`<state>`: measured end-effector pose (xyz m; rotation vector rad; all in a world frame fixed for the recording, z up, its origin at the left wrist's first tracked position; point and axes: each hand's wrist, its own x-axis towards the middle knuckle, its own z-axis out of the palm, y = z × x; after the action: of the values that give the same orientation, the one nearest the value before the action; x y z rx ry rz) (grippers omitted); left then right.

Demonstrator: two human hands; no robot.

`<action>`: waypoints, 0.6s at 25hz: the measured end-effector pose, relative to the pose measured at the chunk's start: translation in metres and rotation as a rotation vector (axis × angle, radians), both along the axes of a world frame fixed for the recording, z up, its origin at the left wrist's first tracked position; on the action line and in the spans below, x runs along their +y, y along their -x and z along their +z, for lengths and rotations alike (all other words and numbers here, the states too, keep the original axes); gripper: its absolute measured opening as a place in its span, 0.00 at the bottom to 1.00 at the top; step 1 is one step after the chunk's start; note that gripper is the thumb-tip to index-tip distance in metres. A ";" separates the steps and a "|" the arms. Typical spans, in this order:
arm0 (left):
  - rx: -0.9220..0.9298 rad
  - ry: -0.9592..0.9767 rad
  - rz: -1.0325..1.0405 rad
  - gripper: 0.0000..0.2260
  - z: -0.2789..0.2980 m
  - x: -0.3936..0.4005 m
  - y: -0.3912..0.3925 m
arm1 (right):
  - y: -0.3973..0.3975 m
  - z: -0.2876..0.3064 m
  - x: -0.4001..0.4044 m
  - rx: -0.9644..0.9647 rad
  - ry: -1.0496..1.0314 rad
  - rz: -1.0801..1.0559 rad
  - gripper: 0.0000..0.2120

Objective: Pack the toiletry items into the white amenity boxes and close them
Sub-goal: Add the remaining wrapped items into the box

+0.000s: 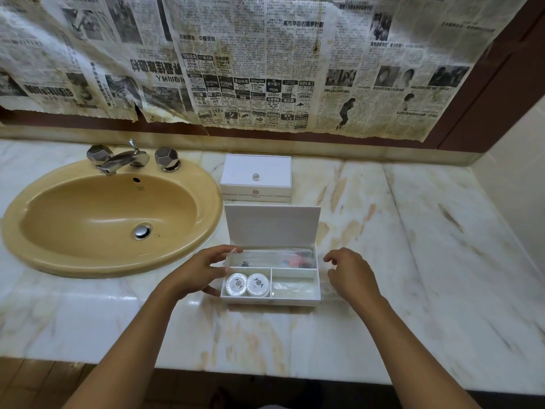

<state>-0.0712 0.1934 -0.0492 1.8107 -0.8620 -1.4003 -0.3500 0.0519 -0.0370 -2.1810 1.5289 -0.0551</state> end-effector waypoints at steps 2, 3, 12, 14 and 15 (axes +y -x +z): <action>0.001 0.000 0.002 0.20 0.002 0.000 0.001 | 0.003 -0.008 0.003 0.083 -0.081 0.035 0.20; 0.004 0.000 0.003 0.20 0.003 0.000 0.001 | 0.004 -0.012 0.006 0.118 -0.109 0.059 0.21; 0.011 0.004 0.018 0.20 0.004 0.001 0.002 | 0.006 -0.017 0.003 0.127 -0.095 0.014 0.15; 0.007 0.008 0.025 0.20 0.003 0.001 0.003 | 0.009 -0.014 0.003 0.173 -0.115 0.069 0.17; 0.003 0.008 0.028 0.20 0.003 0.001 0.003 | 0.009 -0.013 0.003 0.211 -0.131 0.107 0.18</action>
<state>-0.0740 0.1943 -0.0461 1.8069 -0.8365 -1.3799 -0.3592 0.0554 -0.0504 -2.2152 1.4764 0.3098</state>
